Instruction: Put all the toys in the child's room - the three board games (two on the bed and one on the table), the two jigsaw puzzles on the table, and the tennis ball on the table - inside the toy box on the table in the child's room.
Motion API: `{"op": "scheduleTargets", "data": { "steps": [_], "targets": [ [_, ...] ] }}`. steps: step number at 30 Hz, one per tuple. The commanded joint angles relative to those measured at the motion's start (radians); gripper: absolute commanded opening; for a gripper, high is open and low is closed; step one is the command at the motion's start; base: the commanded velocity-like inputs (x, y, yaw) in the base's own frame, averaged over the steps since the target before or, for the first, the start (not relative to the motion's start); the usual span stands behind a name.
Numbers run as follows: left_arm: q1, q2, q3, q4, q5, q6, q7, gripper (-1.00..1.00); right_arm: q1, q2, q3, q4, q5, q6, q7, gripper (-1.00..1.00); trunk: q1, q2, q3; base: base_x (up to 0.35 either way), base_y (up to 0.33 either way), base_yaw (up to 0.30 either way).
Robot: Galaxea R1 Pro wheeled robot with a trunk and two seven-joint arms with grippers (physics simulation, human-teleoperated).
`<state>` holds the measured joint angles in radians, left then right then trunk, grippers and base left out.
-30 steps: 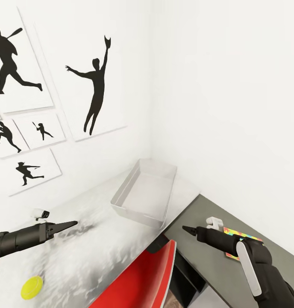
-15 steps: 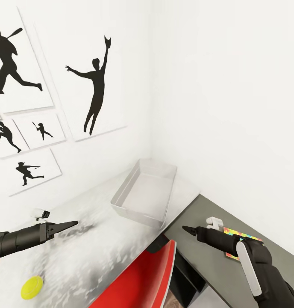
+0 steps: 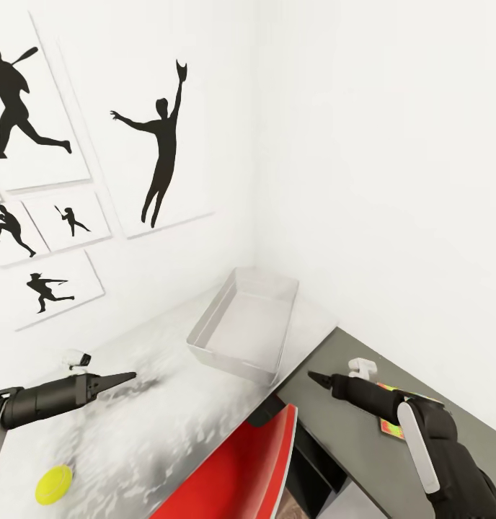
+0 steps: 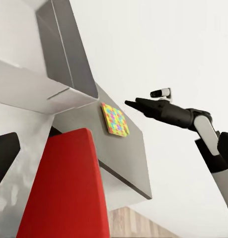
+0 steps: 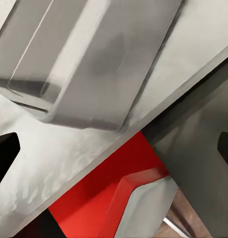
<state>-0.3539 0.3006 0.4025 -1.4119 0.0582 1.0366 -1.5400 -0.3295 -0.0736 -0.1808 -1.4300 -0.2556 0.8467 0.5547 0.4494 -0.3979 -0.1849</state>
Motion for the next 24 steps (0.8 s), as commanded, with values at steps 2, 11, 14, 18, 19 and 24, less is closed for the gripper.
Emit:
{"op": "scheduleTargets", "data": {
  "steps": [2,11,14,18,19,24],
  "targets": [
    [-0.018,-0.003,-0.012,0.0,0.0,0.011,0.032,1.0,-0.02,0.001,-0.001,-0.001,0.0,0.015,0.0,1.0,0.001,-0.002,-0.002,0.0,0.0,0.0],
    [-0.34,-0.048,-0.162,0.21,-0.003,0.011,0.281,1.0,-0.319,0.038,0.0,0.02,0.013,0.199,-0.039,1.0,0.001,-0.002,-0.002,0.0,0.0,0.0],
    [-0.483,-0.066,-0.204,0.368,-0.014,0.011,0.381,1.0,-0.426,0.062,0.001,0.096,0.016,0.201,-0.084,1.0,0.001,-0.002,-0.002,0.0,0.0,0.0],
    [-0.702,-0.113,-0.233,0.615,-0.03,0.011,0.592,1.0,-0.574,0.083,0.028,0.286,0.018,0.201,-0.197,1.0,0.001,-0.002,-0.002,0.0,0.0,0.0],
    [-0.734,-0.122,-0.235,0.652,-0.032,0.011,0.633,1.0,-0.596,0.087,0.036,0.317,0.018,0.201,-0.219,1.0,0.001,-0.002,-0.002,0.0,0.0,0.0],
    [-0.91,-0.211,-0.241,0.858,-0.032,-0.005,0.971,1.0,-0.73,0.131,0.077,0.516,0.017,0.201,-0.399,1.0,0.001,-0.002,-0.002,0.0,0.0,0.0]
  ]
}}
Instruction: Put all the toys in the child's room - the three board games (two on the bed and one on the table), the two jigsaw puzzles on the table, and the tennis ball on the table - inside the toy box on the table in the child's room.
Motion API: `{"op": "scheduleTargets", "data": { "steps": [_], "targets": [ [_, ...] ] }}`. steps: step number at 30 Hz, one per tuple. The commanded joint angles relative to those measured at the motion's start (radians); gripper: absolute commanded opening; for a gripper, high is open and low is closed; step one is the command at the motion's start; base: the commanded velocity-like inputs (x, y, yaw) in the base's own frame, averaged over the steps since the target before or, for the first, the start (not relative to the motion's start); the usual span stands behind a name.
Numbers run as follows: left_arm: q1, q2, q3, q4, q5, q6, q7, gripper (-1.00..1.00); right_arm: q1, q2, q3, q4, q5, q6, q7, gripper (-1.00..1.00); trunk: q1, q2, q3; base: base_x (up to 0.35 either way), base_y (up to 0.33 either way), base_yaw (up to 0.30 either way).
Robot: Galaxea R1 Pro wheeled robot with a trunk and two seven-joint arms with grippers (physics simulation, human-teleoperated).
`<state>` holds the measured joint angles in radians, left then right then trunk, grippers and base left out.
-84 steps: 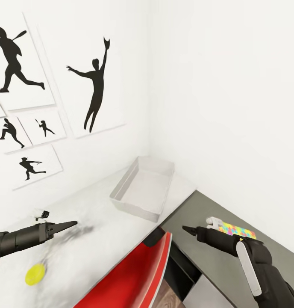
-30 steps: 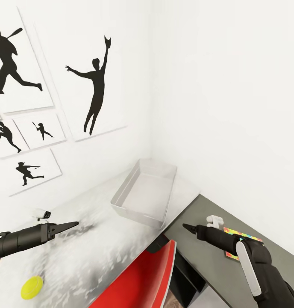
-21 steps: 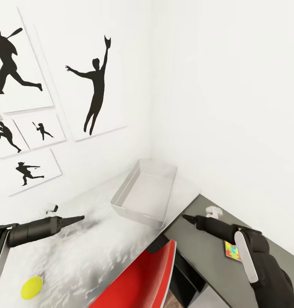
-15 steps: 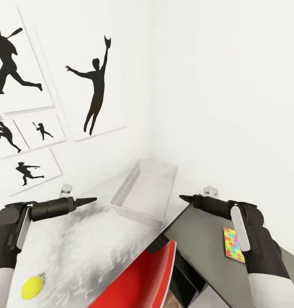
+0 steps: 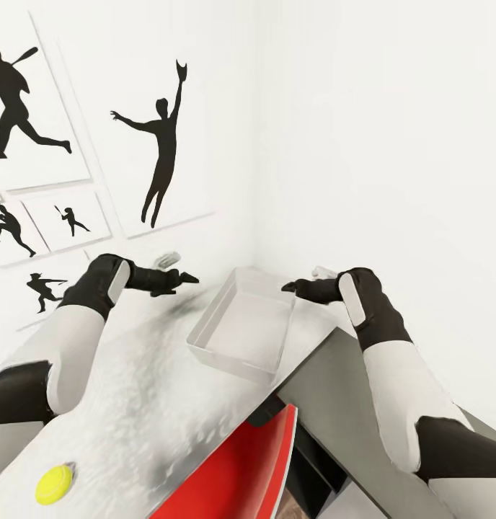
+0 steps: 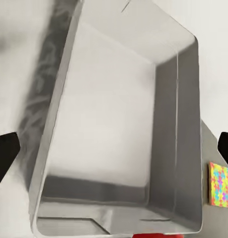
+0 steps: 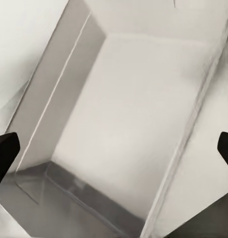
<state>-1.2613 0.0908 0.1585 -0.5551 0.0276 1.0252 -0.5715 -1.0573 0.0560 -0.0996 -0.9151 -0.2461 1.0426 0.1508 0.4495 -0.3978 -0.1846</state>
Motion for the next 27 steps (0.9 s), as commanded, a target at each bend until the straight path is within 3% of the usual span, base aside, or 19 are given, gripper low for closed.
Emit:
{"op": "scheduleTargets", "data": {
  "steps": [1,2,5,11,13,20,27],
  "targets": [
    [-0.015,-0.013,0.003,0.013,-0.001,0.004,0.041,1.0,-0.015,0.009,-0.002,0.022,0.007,0.005,-0.017,1.0,0.001,-0.002,-0.002,0.0,0.0,0.0],
    [-0.025,-0.027,0.003,0.022,0.0,0.001,0.077,1.0,-0.027,0.016,-0.001,0.044,0.007,0.005,-0.039,1.0,0.001,-0.002,-0.002,0.0,0.0,0.0],
    [-0.054,-0.098,0.002,0.048,-0.002,-0.03,0.25,1.0,-0.084,0.052,0.003,0.152,0.005,0.005,-0.149,1.0,0.001,-0.002,-0.002,0.0,0.0,0.0],
    [-0.066,-0.163,0.002,0.088,0.001,-0.1,0.467,1.0,-0.124,0.089,0.004,0.236,-0.001,0.005,-0.277,1.0,0.001,-0.002,-0.002,0.0,0.0,0.0],
    [-0.067,-0.174,0.003,0.115,0.003,-0.121,0.519,1.0,-0.129,0.094,0.004,0.247,-0.003,0.005,-0.306,1.0,0.001,-0.002,-0.002,0.0,0.0,0.0],
    [-0.068,-0.186,0.005,0.175,0.003,-0.202,0.573,1.0,-0.126,0.098,0.008,0.254,-0.004,0.005,-0.332,1.0,0.001,-0.002,-0.002,0.0,0.0,0.0],
    [-0.069,-0.191,0.004,0.198,0.002,-0.225,0.581,1.0,-0.121,0.099,0.011,0.254,0.003,0.005,-0.337,1.0,0.001,-0.002,-0.004,0.0,0.0,0.0]
  ]
}}
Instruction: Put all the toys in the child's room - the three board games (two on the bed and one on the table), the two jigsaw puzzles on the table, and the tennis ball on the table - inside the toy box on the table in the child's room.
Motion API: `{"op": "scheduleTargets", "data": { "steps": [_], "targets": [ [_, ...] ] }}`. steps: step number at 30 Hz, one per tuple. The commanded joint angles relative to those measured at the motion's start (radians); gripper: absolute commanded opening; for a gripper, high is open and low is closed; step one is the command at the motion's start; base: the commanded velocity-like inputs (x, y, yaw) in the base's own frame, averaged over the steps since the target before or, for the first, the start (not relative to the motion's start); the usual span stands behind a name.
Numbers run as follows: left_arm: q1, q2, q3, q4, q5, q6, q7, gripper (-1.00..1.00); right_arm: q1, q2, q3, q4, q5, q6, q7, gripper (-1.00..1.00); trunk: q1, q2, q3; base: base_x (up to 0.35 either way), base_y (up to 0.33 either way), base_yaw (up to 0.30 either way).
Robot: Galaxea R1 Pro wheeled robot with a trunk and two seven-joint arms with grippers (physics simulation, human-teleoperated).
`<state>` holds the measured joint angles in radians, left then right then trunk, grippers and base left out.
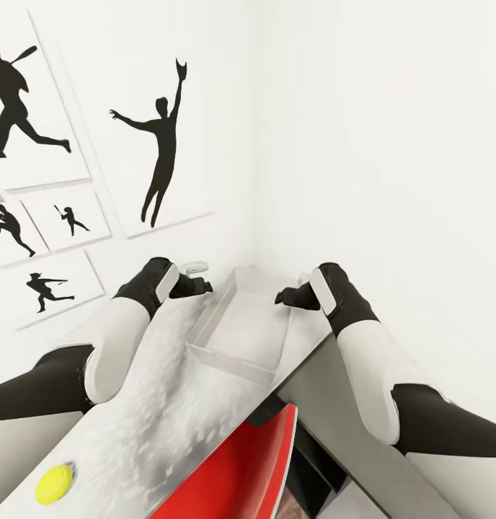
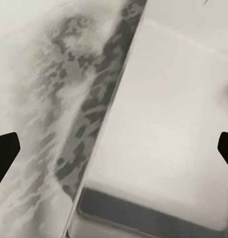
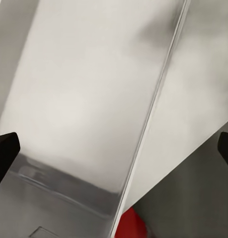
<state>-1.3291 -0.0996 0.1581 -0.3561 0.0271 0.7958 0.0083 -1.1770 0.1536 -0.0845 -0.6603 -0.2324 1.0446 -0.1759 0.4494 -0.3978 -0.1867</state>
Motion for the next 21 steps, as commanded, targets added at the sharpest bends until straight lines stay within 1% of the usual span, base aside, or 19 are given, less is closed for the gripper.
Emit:
{"op": "scheduleTargets", "data": {
  "steps": [1,9,21],
  "targets": [
    [-0.001,-0.001,0.004,0.001,0.001,-0.001,0.001,1.0,0.0,0.001,-0.004,-0.001,-0.009,0.003,-0.011,1.0,0.001,-0.002,-0.003,0.0,0.0,0.0],
    [-0.001,-0.004,0.001,0.012,-0.006,-0.047,0.002,1.0,0.003,0.001,-0.004,-0.001,-0.009,0.003,-0.011,1.0,0.001,-0.002,-0.015,0.0,0.0,0.0],
    [-0.001,-0.007,0.0,0.034,-0.006,-0.056,0.001,1.0,0.009,0.001,-0.003,-0.001,-0.01,0.003,-0.011,1.0,0.001,-0.002,-0.034,0.0,0.0,0.0]
  ]
}}
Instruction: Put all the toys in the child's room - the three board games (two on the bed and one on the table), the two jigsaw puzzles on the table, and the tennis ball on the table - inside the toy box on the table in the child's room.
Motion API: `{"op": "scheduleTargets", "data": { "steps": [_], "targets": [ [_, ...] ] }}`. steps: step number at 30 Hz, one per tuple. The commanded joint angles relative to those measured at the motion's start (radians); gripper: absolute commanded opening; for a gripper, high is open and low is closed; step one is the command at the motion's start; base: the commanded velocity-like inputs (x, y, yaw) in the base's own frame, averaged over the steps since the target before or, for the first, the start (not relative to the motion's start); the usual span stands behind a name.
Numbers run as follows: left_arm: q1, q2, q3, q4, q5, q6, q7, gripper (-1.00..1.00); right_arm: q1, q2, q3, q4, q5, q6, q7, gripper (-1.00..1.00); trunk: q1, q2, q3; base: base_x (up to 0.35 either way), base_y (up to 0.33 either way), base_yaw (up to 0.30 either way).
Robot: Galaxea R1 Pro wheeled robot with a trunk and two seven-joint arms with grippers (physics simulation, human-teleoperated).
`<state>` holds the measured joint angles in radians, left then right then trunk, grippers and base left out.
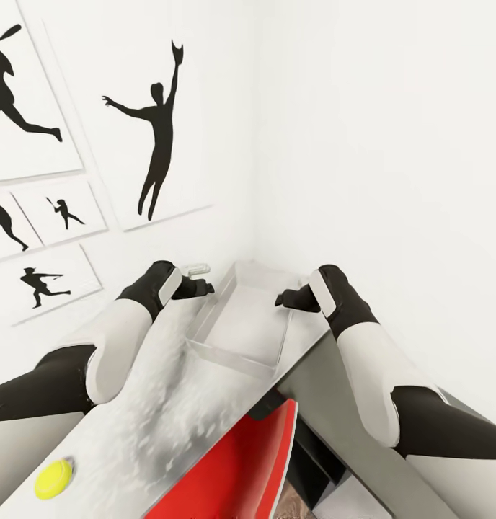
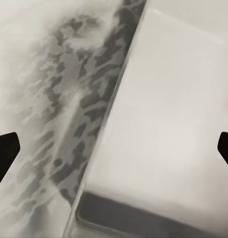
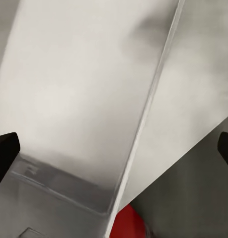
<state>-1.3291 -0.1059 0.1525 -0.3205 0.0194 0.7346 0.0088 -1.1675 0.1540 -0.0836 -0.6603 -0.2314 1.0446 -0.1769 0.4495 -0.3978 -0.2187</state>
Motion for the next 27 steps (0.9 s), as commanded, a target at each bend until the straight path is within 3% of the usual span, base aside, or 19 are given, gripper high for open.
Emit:
{"op": "scheduleTargets", "data": {
  "steps": [1,15,27],
  "targets": [
    [0.0,-0.002,0.005,-0.001,0.002,0.005,0.001,1.0,0.0,0.001,-0.004,-0.001,-0.011,0.003,-0.01,1.0,0.001,-0.002,-0.004,0.0,0.0,0.0],
    [0.001,-0.01,0.003,0.001,0.001,0.001,0.0,1.0,0.002,0.001,-0.004,-0.001,-0.009,0.003,-0.01,1.0,0.001,-0.002,-0.027,0.0,0.0,0.0],
    [0.001,-0.013,0.001,0.04,-0.002,-0.063,-0.002,1.0,0.002,0.001,-0.004,-0.001,-0.016,0.003,-0.009,1.0,0.001,-0.002,-0.046,0.0,0.0,0.0]
  ]
}}
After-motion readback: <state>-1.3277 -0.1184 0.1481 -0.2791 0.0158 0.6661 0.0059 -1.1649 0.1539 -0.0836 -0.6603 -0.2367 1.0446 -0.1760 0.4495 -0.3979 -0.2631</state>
